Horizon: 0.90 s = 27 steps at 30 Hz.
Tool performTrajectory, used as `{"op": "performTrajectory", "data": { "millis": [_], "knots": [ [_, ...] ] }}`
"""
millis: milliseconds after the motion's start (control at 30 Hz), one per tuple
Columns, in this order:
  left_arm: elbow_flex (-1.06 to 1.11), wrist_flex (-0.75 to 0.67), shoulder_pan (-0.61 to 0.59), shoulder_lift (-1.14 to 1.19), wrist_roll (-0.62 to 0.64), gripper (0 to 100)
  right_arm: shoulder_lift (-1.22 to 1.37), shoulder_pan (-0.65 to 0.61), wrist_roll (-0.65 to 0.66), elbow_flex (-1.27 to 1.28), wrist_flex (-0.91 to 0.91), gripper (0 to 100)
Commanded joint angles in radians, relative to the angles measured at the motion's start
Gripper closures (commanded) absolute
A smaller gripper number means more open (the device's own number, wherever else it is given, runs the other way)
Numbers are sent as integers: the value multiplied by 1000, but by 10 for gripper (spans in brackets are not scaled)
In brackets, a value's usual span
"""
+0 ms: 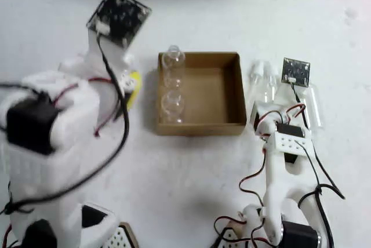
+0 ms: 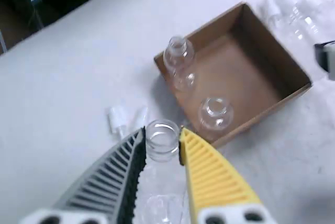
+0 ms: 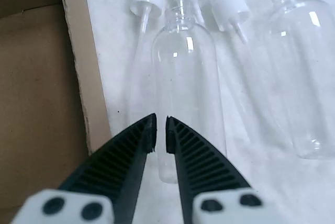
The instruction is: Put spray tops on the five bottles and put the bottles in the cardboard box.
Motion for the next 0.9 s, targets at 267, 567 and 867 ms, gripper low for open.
{"op": "performTrajectory", "data": {
  "millis": [267, 567, 867],
  "knots": [
    [49, -235, 321, -96, 247, 980, -22, 15, 6, -8, -21, 982],
    [663, -996, 326, -102, 387, 980, -21, 131, -3, -6, -99, 982],
    [1062, -1763, 239, -38, 341, 980, -21, 211, -123, -8, -130, 982]
  ]
}}
